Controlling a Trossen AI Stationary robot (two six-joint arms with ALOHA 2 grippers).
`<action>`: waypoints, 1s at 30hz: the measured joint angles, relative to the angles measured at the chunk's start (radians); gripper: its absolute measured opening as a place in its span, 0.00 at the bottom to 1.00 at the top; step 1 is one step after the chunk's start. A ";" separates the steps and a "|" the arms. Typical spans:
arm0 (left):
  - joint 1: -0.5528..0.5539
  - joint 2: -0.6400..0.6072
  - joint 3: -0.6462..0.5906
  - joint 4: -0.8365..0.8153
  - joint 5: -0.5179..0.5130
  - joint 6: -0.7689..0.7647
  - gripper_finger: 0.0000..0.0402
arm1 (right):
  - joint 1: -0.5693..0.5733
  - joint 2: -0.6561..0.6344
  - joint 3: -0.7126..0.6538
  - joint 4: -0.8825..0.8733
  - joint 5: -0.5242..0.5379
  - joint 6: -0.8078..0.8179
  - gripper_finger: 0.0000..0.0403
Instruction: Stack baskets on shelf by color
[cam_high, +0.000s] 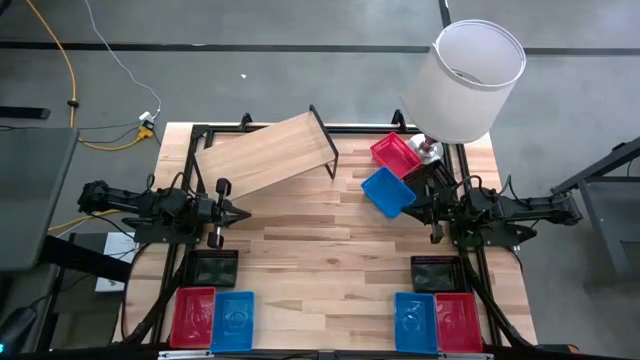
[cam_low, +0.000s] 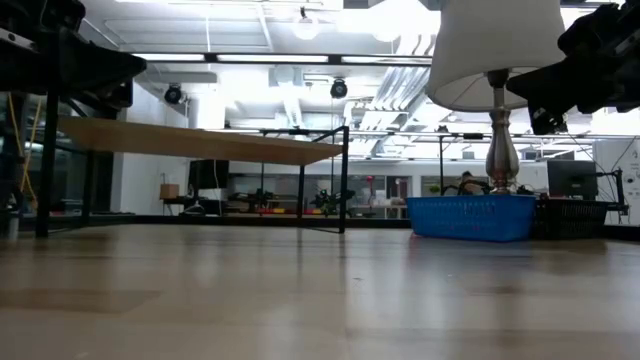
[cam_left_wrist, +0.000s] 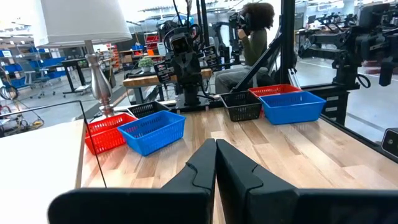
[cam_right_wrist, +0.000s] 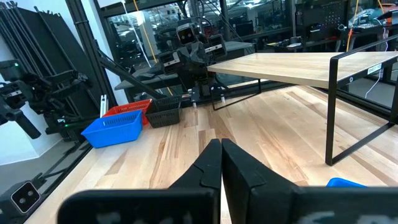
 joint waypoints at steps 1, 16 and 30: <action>0.000 0.000 0.000 0.000 0.000 0.001 0.01 | 0.000 0.000 0.000 0.000 0.000 0.000 0.00; 0.000 0.000 0.000 0.000 0.000 0.000 0.01 | 0.000 0.000 0.000 0.226 0.149 -0.132 0.00; 0.000 0.000 0.000 0.000 0.000 0.001 0.01 | -0.001 0.108 0.061 0.238 0.338 -0.217 0.05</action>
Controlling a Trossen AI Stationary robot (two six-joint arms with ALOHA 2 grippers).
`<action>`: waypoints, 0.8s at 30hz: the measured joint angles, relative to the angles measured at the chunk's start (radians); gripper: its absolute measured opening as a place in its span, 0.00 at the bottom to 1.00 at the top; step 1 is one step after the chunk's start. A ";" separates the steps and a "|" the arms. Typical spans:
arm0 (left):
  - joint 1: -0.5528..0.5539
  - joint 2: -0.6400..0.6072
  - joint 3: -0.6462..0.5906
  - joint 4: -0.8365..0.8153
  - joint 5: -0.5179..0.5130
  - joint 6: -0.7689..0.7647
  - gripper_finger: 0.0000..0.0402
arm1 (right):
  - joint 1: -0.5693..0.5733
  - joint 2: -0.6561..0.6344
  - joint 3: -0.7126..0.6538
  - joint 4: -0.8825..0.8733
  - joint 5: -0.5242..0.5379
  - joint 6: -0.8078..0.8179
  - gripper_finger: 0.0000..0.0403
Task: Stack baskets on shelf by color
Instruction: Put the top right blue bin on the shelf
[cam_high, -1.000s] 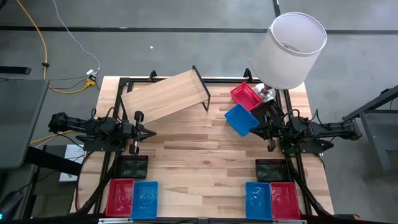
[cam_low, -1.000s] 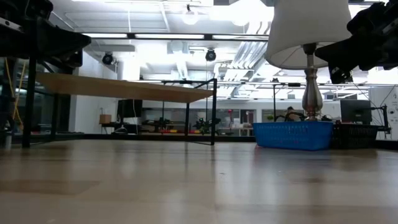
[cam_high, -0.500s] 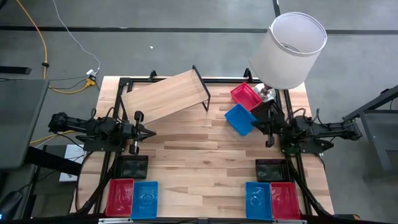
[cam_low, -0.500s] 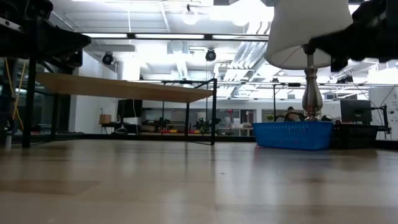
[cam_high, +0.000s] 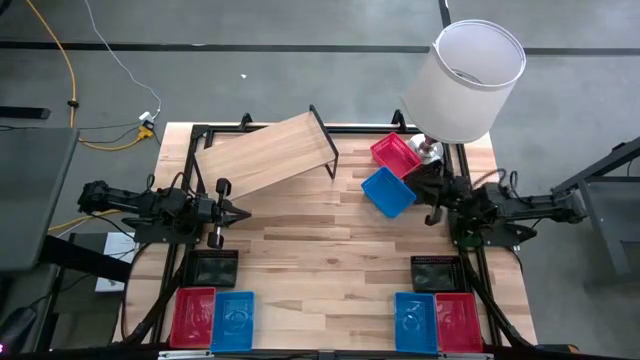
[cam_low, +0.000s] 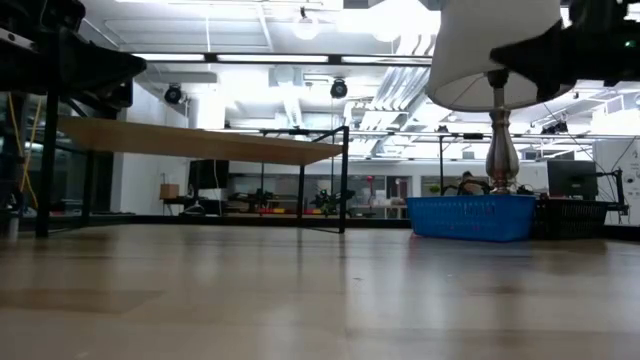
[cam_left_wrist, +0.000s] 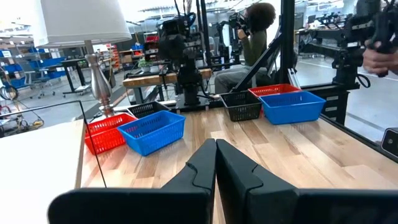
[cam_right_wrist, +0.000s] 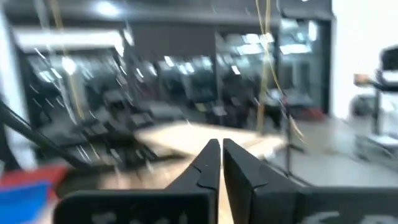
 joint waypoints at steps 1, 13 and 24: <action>0.000 0.000 0.000 0.000 0.000 -0.001 0.01 | 0.000 0.026 0.019 -0.044 0.003 0.014 0.07; 0.000 0.000 0.000 0.000 0.000 -0.001 0.01 | 0.000 0.379 0.361 -0.764 -0.075 0.260 0.42; 0.000 0.000 0.000 0.000 0.000 0.000 0.01 | 0.000 0.704 0.495 -0.900 -0.210 0.249 0.46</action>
